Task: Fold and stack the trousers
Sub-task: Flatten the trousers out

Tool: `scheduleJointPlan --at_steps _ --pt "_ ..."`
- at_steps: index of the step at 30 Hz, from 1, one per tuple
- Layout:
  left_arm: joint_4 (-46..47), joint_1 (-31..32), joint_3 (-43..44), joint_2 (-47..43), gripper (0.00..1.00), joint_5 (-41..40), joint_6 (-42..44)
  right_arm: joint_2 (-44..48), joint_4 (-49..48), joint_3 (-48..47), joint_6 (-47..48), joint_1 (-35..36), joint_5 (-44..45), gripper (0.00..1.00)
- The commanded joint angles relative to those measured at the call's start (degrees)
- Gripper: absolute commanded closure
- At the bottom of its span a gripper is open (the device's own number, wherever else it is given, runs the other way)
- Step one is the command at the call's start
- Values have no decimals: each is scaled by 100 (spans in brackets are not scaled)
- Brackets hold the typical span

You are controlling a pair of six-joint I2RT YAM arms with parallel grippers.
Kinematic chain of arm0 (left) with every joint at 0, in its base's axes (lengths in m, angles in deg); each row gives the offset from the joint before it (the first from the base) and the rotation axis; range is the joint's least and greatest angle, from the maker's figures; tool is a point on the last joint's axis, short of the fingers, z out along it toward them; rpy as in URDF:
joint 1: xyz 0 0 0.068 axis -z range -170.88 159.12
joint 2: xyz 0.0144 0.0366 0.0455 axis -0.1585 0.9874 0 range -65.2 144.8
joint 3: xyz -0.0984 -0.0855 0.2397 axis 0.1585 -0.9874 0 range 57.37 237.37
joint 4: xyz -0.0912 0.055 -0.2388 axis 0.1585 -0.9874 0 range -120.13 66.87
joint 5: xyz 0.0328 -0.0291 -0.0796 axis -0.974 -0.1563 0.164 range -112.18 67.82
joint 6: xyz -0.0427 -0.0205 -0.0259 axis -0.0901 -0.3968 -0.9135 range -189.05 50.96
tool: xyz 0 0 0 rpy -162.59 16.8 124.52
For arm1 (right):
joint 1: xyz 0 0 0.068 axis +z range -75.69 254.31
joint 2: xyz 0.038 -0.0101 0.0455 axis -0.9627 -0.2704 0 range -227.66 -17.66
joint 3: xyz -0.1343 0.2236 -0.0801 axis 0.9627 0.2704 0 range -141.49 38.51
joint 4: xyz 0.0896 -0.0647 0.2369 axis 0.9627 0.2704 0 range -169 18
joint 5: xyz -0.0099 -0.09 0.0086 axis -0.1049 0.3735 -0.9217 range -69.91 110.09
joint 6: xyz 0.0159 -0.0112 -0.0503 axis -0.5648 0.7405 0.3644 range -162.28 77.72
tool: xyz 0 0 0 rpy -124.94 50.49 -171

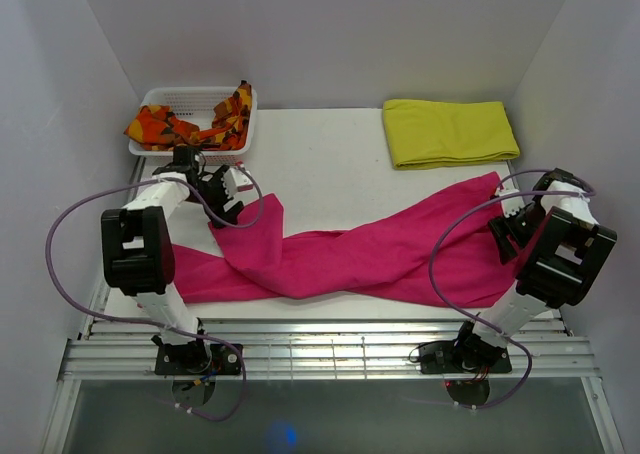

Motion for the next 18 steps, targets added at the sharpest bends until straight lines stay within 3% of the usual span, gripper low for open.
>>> scheduleJointPlan --at_steps 1,8,11,12,15,16,18 --pt "591 236 396 338 6 -273 -565 -37 56 -280 32 -5 -257 25" --pt "161 544 520 953 3 -483 -371 15 -146 -298 -38 -5 -529 25" --pt "-6 561 555 1095 27 -633 -494 -72 -304 -219 -64 -5 -530 25" --pt "-24 553 529 1078 51 -685 -546 -90 -366 -106 -73 -5 -512 25" --pt "-86 518 468 798 76 -669 -871 -55 -751 176 -47 -5 -328 26" --pt "-86 483 476 675 96 -625 -1002 -3 -892 394 -47 -14 -267 27" --pt "-94 395 668 307 100 -563 -1625 129 -1104 597 -21 -14 -143 27"
